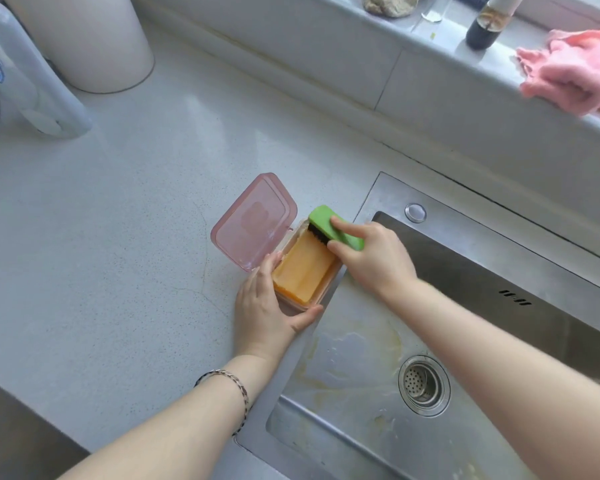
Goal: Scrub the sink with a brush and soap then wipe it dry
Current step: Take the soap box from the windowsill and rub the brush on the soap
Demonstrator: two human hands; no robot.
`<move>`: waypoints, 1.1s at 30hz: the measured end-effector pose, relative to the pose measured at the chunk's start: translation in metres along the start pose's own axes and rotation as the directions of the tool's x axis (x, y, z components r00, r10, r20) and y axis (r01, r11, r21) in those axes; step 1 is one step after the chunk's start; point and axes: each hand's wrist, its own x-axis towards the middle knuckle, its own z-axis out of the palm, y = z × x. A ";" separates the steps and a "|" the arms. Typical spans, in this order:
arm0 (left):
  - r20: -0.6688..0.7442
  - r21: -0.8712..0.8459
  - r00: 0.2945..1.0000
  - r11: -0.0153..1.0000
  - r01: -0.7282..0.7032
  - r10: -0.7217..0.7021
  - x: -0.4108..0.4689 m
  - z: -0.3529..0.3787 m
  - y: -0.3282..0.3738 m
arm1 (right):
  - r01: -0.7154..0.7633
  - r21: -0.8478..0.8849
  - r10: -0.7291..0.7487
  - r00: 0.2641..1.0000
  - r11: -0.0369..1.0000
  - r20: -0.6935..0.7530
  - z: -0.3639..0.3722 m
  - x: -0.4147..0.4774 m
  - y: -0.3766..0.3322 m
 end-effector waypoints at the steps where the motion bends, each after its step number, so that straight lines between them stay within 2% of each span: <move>1: -0.008 0.005 1.000 1.000 -0.001 0.001 0.001 0.001 -0.001 | 0.039 0.002 -0.039 0.999 0.999 0.010 0.007 -0.008 -0.004; 3: -0.027 -0.001 1.000 1.000 -0.013 0.013 0.002 0.001 -0.003 | 0.198 0.014 -0.198 0.975 0.980 0.099 0.016 -0.046 -0.013; 5: -0.024 -0.008 0.999 0.999 -0.037 0.037 0.001 0.001 -0.004 | 0.241 0.037 -0.244 0.957 0.970 0.160 0.009 -0.059 -0.007; 6: -0.023 0.004 0.999 0.999 -0.045 0.045 0.001 0.001 -0.004 | 0.209 0.005 -0.208 0.967 0.978 0.147 0.003 -0.044 0.001; 8: -0.007 0.026 0.999 0.999 -0.046 0.046 0.001 0.001 -0.003 | 0.048 -0.050 -0.045 0.997 0.998 0.055 -0.007 -0.005 0.008; 10: 0.001 0.043 1.000 0.999 -0.017 0.017 0.003 0.002 -0.003 | 0.002 -0.008 -0.002 1.000 1.000 -0.005 -0.001 0.005 0.000; 13: -0.008 0.055 1.000 0.998 -0.006 0.006 0.004 0.002 -0.005 | 0.189 0.049 -0.193 0.977 0.981 0.086 0.018 -0.046 -0.017; 14: -0.004 0.051 1.000 0.999 -0.014 0.014 0.004 0.002 -0.005 | 0.212 0.072 -0.220 0.966 0.975 0.136 0.016 -0.061 -0.016; 16: 0.003 0.063 1.000 0.998 -0.029 0.029 0.003 0.001 -0.004 | 0.172 0.035 -0.175 0.974 0.984 0.144 0.005 -0.046 -0.003; 17: 0.009 0.070 0.999 0.997 -0.031 0.030 0.003 0.000 -0.003 | 0.106 -0.007 -0.105 0.990 0.994 0.097 0.000 -0.025 0.003; 19: 0.026 0.065 0.999 0.998 -0.021 0.020 0.004 -0.001 -0.001 | -0.032 0.019 0.032 0.999 0.999 -0.004 -0.005 0.005 0.004; 21: 0.028 0.057 1.000 0.998 0.007 -0.008 0.005 -0.001 0.000 | 0.002 0.054 0.000 1.000 0.999 -0.028 0.007 -0.003 -0.004; 23: 0.012 0.059 1.000 0.998 0.009 -0.009 0.006 0.000 0.000 | 0.153 0.058 -0.157 0.986 0.986 0.062 0.017 -0.042 -0.017; 25: 0.011 0.067 1.000 0.998 -0.015 0.014 0.005 -0.001 -0.001 | 0.182 0.049 -0.187 0.974 0.982 0.125 0.014 -0.053 -0.014; 27: 0.040 0.072 0.999 0.997 -0.026 0.023 0.005 -0.002 -0.002 | 0.063 -0.001 -0.062 0.995 0.998 0.079 0.004 -0.018 -0.002; 29: 0.055 0.067 0.998 0.998 -0.018 0.014 0.007 -0.002 -0.001 | -0.041 0.039 0.041 0.999 0.998 -0.009 0.001 0.004 0.000; 30: 0.055 0.068 0.998 0.998 -0.018 0.014 0.008 -0.003 0.000 | -0.031 0.048 0.032 0.999 0.998 -0.023 0.005 -0.001 -0.004; 33: 0.027 0.049 0.999 0.999 -0.019 0.018 0.008 -0.001 -0.002 | 0.159 0.093 -0.165 0.984 0.983 0.062 0.024 -0.055 -0.019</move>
